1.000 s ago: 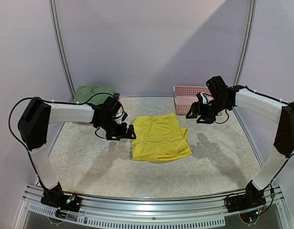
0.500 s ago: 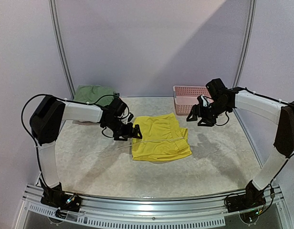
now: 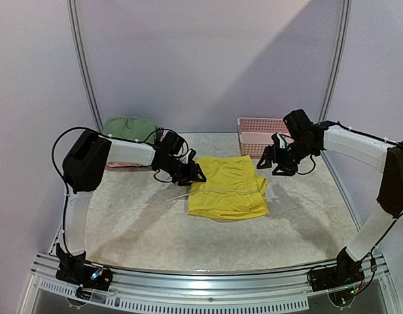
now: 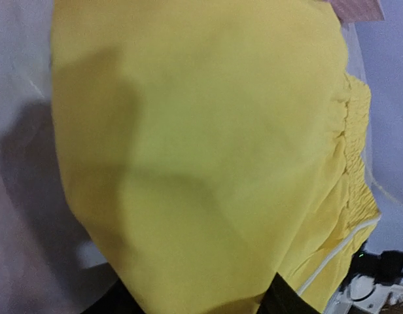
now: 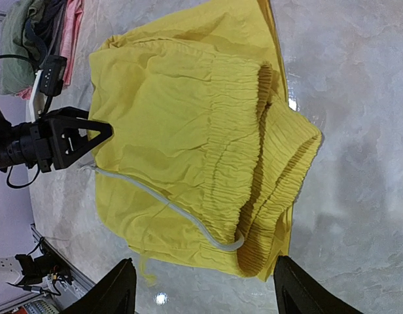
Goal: Fold and stack the mixed laundry pile
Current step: Pick up the square-folded shorts from the center of the board.
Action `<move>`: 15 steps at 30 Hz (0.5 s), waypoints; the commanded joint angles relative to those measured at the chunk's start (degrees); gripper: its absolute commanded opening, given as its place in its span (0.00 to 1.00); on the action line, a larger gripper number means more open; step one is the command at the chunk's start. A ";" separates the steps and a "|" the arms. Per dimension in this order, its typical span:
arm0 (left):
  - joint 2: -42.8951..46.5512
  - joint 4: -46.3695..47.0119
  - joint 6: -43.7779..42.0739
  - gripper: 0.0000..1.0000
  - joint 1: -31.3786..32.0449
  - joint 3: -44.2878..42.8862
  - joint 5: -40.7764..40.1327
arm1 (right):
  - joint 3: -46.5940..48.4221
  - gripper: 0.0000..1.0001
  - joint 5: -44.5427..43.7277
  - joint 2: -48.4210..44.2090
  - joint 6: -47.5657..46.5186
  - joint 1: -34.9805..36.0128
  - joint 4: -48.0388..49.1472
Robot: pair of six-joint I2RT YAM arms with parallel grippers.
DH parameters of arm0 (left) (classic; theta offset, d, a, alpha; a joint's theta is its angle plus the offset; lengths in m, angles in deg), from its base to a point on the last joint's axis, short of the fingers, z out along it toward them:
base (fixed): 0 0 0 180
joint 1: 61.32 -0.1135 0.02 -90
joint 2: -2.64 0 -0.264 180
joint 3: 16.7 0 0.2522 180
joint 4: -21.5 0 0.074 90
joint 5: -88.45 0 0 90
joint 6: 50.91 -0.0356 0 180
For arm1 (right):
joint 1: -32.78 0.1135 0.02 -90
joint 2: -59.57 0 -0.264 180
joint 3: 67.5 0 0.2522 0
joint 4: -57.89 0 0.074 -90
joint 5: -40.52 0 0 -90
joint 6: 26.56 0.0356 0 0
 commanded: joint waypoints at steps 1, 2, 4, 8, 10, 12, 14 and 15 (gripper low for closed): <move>-5.74 -1.05 2.42 0.35 1.23 -1.91 1.84 | -1.38 0.73 -0.05 -2.46 0.35 -0.16 -1.40; -6.16 -0.95 2.58 0.28 1.40 -2.52 2.04 | -1.62 0.73 -0.14 -2.62 0.40 -0.14 -1.45; -6.42 -0.31 2.70 0.17 1.84 -3.15 2.19 | -2.20 0.73 -0.30 -3.07 0.50 -0.21 -1.52; -6.13 -0.83 2.33 0.00 2.39 -4.21 2.13 | -3.22 0.73 -0.47 -3.74 0.51 -0.17 -1.49; -5.92 -2.29 1.84 0.00 2.49 -4.93 2.06 | -3.49 0.73 -0.42 -3.88 0.50 -0.21 -1.24; -5.36 -5.07 0.42 0.00 2.44 -6.10 1.09 | -3.57 0.73 -0.34 -3.91 0.50 -0.16 -0.92; -4.80 -8.76 -2.24 0.00 2.41 -7.86 -0.12 | -3.49 0.73 -0.21 -3.77 0.59 -0.21 -0.50; -4.51 -10.81 -3.31 0.00 2.41 -9.11 -0.99 | -3.48 0.73 -0.17 -3.68 0.59 -0.20 -0.26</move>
